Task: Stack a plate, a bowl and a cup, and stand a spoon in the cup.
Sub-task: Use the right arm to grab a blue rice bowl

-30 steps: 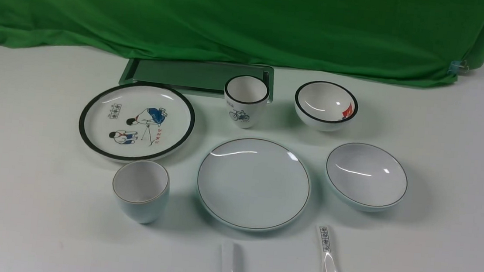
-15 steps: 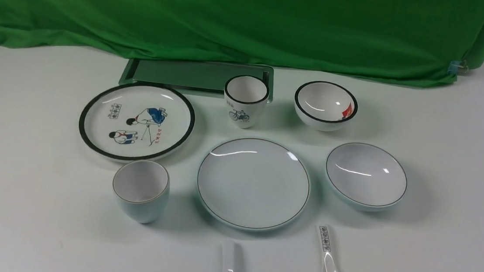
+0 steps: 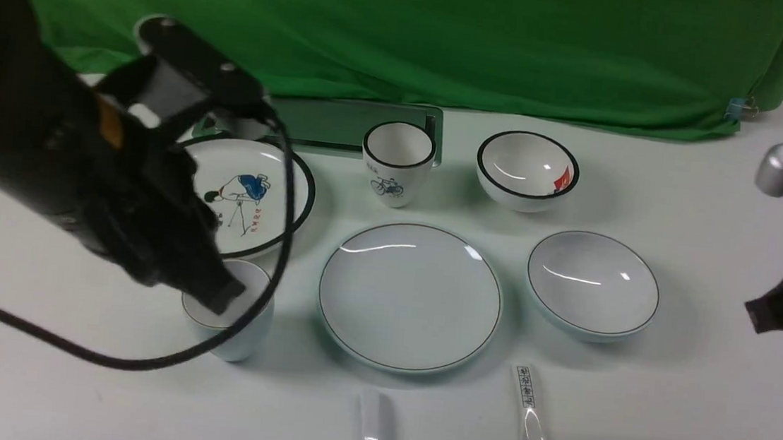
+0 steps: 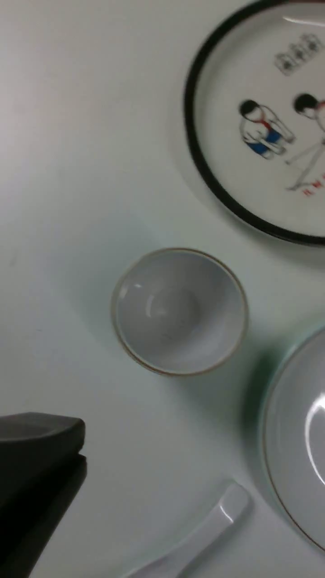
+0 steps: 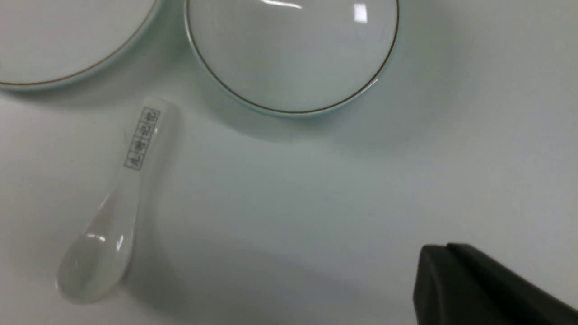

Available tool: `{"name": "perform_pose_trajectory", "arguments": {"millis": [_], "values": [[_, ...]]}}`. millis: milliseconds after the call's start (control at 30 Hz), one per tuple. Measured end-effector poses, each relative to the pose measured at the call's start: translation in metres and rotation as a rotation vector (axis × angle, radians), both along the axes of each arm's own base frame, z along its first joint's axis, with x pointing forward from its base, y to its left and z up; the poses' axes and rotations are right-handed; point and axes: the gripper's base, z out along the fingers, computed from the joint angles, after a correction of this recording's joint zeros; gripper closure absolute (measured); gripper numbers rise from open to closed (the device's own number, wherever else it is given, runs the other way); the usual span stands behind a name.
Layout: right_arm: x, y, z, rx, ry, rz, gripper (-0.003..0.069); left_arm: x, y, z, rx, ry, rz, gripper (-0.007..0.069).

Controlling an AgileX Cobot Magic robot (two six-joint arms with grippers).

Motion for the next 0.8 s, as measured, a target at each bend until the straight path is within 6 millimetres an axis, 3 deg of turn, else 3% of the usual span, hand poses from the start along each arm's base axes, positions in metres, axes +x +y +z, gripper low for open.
{"name": "perform_pose_trajectory", "arguments": {"millis": [33, 67, 167, 200, 333, 433, 600, 667, 800], "values": [[0.017, 0.003, -0.011, 0.004, 0.040, -0.013, 0.0631, 0.007, -0.011, -0.003, -0.006, -0.012, -0.024, 0.0653], [0.018, 0.003, -0.010, 0.005, 0.036, -0.014, 0.0629, 0.007, -0.011, -0.003, -0.008, -0.016, -0.024, 0.0653], [0.049, 0.008, -0.029, 0.016, 0.068, -0.035, 0.0510, 0.016, -0.020, -0.008, -0.022, -0.039, -0.038, 0.0653], [0.052, 0.009, -0.032, 0.016, 0.076, -0.036, 0.0501, 0.016, -0.020, -0.008, -0.023, -0.040, -0.038, 0.0653], [0.086, 0.014, -0.057, 0.026, 0.067, -0.054, 0.0274, 0.022, -0.024, -0.010, -0.036, -0.081, -0.044, 0.0653], [0.106, 0.016, -0.082, 0.030, 0.072, -0.071, 0.0209, 0.025, -0.025, -0.009, -0.034, -0.108, -0.048, 0.0653], [0.123, 0.019, -0.120, 0.038, 0.106, -0.099, 0.0228, 0.027, -0.026, -0.008, -0.043, -0.127, -0.047, 0.0653], [0.124, 0.020, -0.126, 0.051, 0.119, -0.109, 0.0259, 0.027, -0.026, -0.008, -0.044, -0.128, -0.047, 0.0653], [0.127, 0.023, -0.127, 0.092, 0.126, -0.123, 0.0473, 0.027, -0.026, -0.008, -0.044, -0.129, -0.047, 0.0653]]}}
